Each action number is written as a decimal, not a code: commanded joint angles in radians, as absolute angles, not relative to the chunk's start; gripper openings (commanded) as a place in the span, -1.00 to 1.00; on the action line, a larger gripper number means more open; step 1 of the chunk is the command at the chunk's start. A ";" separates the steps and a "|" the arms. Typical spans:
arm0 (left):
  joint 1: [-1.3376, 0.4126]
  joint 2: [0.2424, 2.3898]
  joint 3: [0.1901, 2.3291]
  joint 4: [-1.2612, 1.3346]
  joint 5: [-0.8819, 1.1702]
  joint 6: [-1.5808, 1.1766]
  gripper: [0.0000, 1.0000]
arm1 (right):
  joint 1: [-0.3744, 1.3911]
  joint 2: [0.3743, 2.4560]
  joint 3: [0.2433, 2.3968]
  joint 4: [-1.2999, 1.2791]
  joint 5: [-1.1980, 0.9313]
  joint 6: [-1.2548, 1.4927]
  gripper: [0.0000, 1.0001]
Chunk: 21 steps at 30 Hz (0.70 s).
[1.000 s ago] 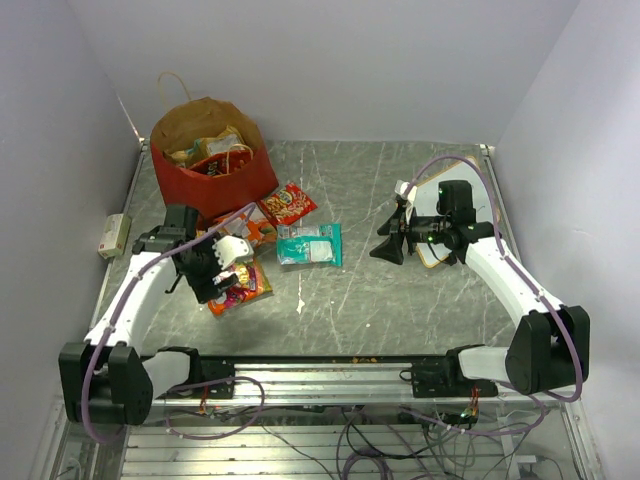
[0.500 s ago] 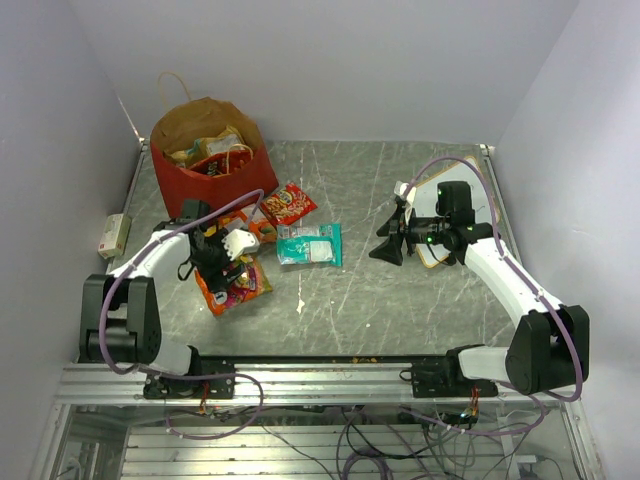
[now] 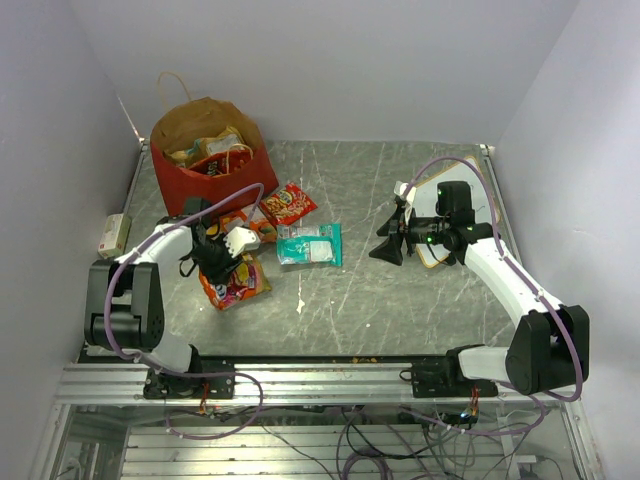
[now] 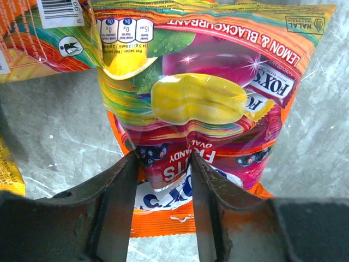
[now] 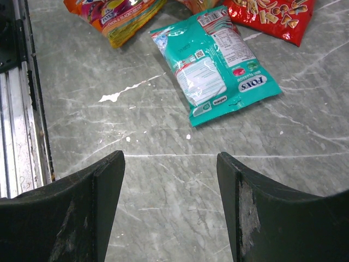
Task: Place the snacks into the paper bag
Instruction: Pick up the snack from the center of the board.
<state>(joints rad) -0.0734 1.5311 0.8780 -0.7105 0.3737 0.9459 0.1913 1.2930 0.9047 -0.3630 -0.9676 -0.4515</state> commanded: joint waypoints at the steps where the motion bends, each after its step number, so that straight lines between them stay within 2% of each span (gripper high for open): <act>1: -0.078 1.515 0.865 -0.730 0.412 0.957 -0.05 | 0.197 1.299 0.896 -0.346 -0.960 -0.456 0.36; 3: -0.079 1.481 0.860 -0.738 0.416 0.956 -0.14 | 0.199 1.299 0.896 -0.345 -0.959 -0.457 0.36; 8: -0.090 1.433 0.855 -0.763 0.430 0.944 -0.58 | 0.200 1.298 0.897 -0.347 -0.954 -0.459 0.36; 13: -0.105 1.404 0.840 -0.770 0.436 0.931 -0.82 | 0.200 1.295 0.896 -0.347 -0.950 -0.461 0.36; 21: -0.135 1.314 0.842 -0.831 0.414 0.925 -0.86 | 0.200 1.300 0.899 -0.350 -0.947 -0.463 0.36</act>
